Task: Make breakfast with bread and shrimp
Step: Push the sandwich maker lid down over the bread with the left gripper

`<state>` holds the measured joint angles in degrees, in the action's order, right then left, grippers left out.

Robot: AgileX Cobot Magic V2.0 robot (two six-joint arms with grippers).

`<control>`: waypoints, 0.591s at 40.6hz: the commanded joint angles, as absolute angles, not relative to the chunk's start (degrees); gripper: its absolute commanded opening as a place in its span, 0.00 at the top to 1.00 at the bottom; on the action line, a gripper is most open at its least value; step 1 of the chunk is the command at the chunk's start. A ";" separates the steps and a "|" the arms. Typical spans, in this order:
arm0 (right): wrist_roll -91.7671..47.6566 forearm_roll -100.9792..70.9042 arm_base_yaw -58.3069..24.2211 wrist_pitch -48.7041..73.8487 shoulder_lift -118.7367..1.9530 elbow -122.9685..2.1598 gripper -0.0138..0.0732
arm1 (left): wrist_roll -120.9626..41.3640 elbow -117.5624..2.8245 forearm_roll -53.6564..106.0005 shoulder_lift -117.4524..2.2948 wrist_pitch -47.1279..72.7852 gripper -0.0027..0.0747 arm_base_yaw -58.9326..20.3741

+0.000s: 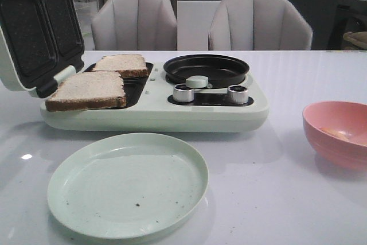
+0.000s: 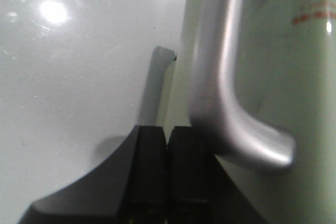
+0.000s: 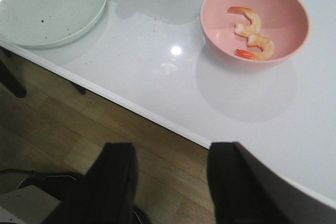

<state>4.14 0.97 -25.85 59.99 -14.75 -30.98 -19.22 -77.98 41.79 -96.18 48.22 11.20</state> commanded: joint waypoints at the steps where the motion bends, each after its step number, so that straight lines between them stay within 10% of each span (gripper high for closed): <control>1: 4.17 1.83 -25.74 56.45 -15.39 -32.29 0.35 | -20.69 -80.00 45.30 -92.33 48.90 0.83 9.53; 24: 4.17 1.83 -25.74 56.45 -15.39 -32.29 0.35 | -25.13 -77.42 41.41 -76.97 55.51 0.83 -1.68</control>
